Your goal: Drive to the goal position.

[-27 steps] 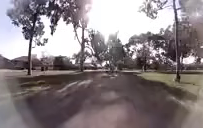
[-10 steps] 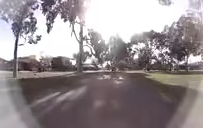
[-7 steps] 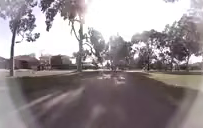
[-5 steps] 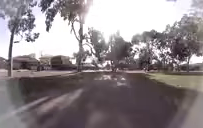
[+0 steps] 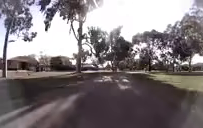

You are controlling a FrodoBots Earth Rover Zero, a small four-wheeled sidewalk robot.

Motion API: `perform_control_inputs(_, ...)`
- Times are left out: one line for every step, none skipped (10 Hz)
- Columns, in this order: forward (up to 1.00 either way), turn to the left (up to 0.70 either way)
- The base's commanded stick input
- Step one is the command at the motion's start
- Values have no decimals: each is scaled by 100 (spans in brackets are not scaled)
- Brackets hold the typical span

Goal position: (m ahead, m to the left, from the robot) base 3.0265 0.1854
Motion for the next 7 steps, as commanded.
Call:
perform_control_inputs(100, 0)
perform_control_inputs(100, 0)
perform_control_inputs(100, 0)
perform_control_inputs(100, 0)
perform_control_inputs(100, 0)
perform_control_inputs(100, 0)
perform_control_inputs(100, 0)
